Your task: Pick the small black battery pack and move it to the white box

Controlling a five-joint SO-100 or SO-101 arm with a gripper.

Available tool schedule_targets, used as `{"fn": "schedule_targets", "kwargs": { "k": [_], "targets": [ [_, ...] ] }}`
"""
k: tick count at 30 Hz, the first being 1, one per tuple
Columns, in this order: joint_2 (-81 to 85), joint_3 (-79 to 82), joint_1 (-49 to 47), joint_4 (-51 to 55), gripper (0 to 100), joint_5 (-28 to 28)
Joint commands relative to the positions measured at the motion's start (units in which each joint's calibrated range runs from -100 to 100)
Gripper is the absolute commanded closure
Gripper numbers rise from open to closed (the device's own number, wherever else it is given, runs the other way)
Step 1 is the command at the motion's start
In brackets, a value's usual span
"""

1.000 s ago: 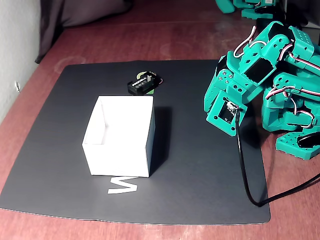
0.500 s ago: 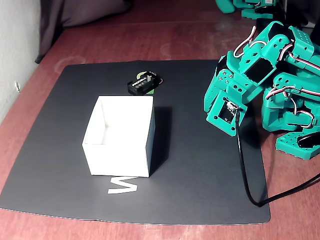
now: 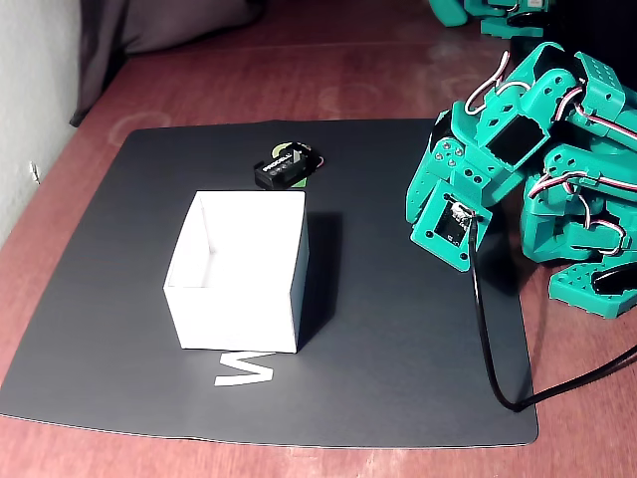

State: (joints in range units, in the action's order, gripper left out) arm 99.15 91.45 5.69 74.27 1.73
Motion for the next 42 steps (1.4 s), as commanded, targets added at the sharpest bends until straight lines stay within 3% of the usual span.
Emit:
{"fn": "schedule_targets", "kwargs": {
  "k": [1, 18, 25, 33, 38, 42],
  "targets": [
    [0.0, 0.0, -0.3, 0.0, 99, 0.0],
    [-0.2, 0.0, -0.3, -1.0, 99, -0.1],
    [-2.8, -6.0, 0.5, -2.8, 99, -6.5],
    [-27.9, -31.0, 1.3, -2.5, 99, -10.1],
    [-48.0, -55.2, 14.3, -2.8, 99, -14.6],
    [-61.5, -67.7, 18.2, -2.2, 99, -14.6]
  ]
}}
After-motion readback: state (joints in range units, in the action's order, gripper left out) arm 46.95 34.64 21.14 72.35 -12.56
